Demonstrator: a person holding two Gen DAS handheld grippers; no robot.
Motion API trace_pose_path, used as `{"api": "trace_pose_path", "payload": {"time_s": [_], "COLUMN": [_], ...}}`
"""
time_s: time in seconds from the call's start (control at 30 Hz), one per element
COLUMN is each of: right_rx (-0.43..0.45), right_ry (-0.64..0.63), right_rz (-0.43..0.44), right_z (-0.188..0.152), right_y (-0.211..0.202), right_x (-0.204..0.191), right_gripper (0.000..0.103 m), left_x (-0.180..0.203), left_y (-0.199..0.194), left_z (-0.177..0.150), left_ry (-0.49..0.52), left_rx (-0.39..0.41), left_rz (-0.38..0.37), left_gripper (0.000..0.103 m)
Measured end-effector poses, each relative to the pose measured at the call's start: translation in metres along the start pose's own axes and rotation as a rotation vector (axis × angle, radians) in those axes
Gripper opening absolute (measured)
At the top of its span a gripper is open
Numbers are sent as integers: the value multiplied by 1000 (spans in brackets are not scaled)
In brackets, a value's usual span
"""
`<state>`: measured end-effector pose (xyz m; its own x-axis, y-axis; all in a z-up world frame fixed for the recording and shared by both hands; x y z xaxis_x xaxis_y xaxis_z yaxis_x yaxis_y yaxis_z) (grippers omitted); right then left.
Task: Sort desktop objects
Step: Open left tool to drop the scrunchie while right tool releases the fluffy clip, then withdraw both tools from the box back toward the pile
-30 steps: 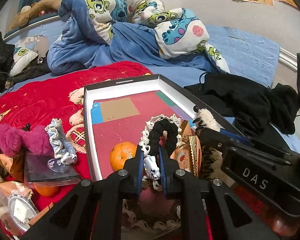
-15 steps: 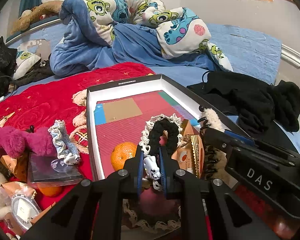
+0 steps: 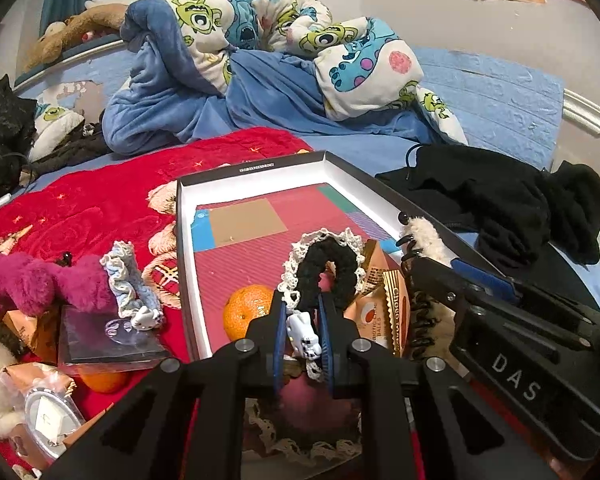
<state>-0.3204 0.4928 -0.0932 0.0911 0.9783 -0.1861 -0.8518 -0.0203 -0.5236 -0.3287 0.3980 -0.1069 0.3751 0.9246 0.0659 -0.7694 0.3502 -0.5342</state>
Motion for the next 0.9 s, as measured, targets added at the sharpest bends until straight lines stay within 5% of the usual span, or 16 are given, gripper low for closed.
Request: {"api": "trace_pose_path", "payload": {"time_s": [0.07,0.17,0.2,0.23,0.43,0.9], "right_rx": [9,43,61,74,125,152], "right_ry": [-6,-13,-13,-13,19,80], "right_rz": [0,11,13,16,18,-6], "right_z": [1,5,7,8,13,17], "right_y": [-2,-9,-13,-16,-29,-46], "right_x": [-1,-4,-4,-5,-4,4], "right_gripper": [30,40,49,60,103,103], "left_x": [-1,-3,-5,-8,-24,-33], "left_y": [-2,-7,-8,-10,-18,-41], "left_z": [1,3,3,3,7,8], "left_ry": [10,18,14,4,-71,-74], "left_rx": [6,26,30,35,69,108], "left_rz": [23,47,59,61,55,73], "left_gripper": [22,72,94,103,103,103]}}
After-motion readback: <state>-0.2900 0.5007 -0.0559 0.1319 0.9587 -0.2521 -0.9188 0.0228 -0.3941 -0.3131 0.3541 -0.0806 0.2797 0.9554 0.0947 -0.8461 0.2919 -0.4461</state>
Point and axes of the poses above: each gripper's, at about its wrist camera, not at the fingertips, and y roughly the way its jaws point, x to its right, z to its top, the point moved 10 cm from there along y, roughly the way its jaws point, and after that the axes turned 2 degrees about x, right-handed, at the moved point
